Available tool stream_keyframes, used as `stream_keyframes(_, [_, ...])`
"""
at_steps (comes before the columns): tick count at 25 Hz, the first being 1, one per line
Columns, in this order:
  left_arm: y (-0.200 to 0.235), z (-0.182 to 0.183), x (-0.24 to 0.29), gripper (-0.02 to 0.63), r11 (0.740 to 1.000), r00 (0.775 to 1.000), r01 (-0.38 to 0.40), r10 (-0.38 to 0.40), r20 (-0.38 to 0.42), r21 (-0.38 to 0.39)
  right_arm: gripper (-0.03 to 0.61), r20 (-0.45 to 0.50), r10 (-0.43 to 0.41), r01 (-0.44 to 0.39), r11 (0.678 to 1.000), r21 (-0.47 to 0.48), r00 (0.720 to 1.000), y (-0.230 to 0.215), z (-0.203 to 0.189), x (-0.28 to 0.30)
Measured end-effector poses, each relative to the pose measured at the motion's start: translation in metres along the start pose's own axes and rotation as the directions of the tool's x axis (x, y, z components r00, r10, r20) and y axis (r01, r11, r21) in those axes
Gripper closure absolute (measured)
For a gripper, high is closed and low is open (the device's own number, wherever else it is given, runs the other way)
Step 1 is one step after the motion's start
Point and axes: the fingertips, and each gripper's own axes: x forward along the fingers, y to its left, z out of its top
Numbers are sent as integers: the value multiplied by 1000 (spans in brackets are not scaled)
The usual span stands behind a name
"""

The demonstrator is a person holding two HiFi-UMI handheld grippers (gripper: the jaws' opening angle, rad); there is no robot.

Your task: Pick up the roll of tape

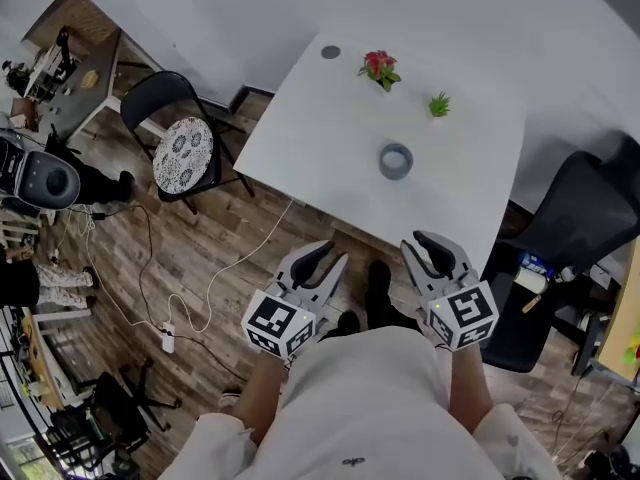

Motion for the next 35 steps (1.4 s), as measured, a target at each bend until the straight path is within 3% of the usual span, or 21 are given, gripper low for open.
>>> stream_keyframes(12, [13,24,68,505,997,997,-71,71,16,-32,474,-107,77,-90,988,-122,991,-61,2,48])
stream_keyframes(22, [14,22,79,506,992,993,-116,115,-19,-41,472,-209,110,-155,965,-213,972,-81,-13,79])
stream_keyframes(28, [29,14,79,506,991,991,-129,127,-36,-39,472,-282,85,-161,953,-258,956,-89,-36,105])
stream_keyframes(31, [39,8,79,505,992,992,-121,119,-41,-42,472,-321,33,-146,931,-335,947,-97,-49,120])
stream_keyframes(35, [48,-1,87,506,995,995,-86,84,-48,-58,472,-382,-40,-153,874,-462,923,-108,-68,137])
